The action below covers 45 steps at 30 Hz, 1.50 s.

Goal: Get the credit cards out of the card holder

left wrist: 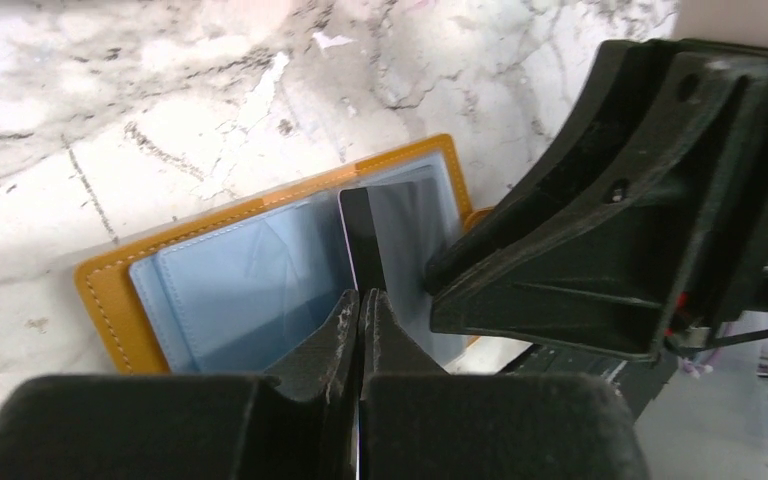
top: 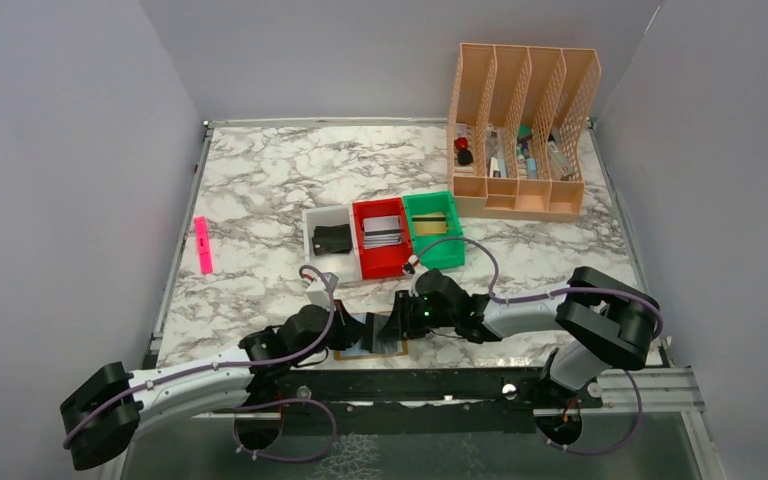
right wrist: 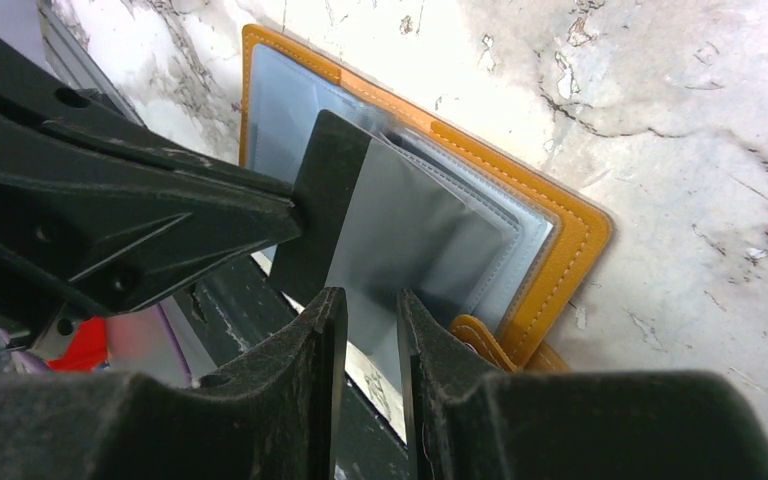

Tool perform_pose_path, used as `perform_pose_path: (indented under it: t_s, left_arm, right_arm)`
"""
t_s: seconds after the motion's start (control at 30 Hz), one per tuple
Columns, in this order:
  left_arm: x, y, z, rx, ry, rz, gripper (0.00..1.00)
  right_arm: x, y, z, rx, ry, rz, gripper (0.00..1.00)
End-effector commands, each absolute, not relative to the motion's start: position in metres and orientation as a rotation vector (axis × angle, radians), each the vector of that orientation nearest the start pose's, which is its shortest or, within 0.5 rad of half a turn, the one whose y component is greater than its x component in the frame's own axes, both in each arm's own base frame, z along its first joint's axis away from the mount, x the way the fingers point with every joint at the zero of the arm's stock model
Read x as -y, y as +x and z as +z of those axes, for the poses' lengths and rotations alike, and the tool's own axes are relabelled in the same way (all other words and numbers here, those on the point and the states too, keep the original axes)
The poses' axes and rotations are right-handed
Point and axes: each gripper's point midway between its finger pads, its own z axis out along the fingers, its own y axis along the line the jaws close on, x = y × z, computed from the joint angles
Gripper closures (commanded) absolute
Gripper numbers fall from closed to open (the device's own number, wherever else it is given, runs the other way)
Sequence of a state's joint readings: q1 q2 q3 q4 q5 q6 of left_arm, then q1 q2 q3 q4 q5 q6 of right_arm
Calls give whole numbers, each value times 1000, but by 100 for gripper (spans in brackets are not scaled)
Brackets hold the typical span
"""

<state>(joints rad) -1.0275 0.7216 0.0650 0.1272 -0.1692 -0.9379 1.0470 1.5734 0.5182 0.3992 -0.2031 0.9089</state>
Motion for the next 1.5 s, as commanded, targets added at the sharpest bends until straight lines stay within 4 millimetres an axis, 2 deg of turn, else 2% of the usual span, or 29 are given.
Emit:
perform_pose_path:
  t_s: [0.0, 0.2, 0.5, 0.8, 1.0, 1.2, 1.3, 1.47]
  left_arm:
    - [248, 115, 76, -2187, 52, -1196, 100]
    - [239, 118, 75, -2196, 36, -1138, 100]
    - [257, 107, 82, -2166, 86, -1291, 100]
    - [261, 104, 82, -2181, 109, -1307, 88]
    - [261, 103, 82, -2189, 116, -1307, 84]
    - [255, 104, 73, -2240, 107, -1241, 81]
    - [252, 105, 70, -2248, 101, -1217, 84]
    - [245, 109, 64, -2267, 83, -1149, 99]
  right_arm:
    - [-328, 120, -7, -2628, -284, 985, 69]
    - [-330, 122, 1, -2607, -283, 1001, 68]
    - [-342, 120, 4, -2607, -279, 1074, 68]
    - [-340, 119, 3, -2611, -261, 1072, 68]
    - [-339, 119, 3, -2609, -251, 1073, 68]
    - [-339, 119, 4, -2610, -246, 1077, 68]
    - [-338, 119, 4, -2612, -244, 1077, 68]
    - [-337, 119, 5, -2608, -238, 1072, 68]
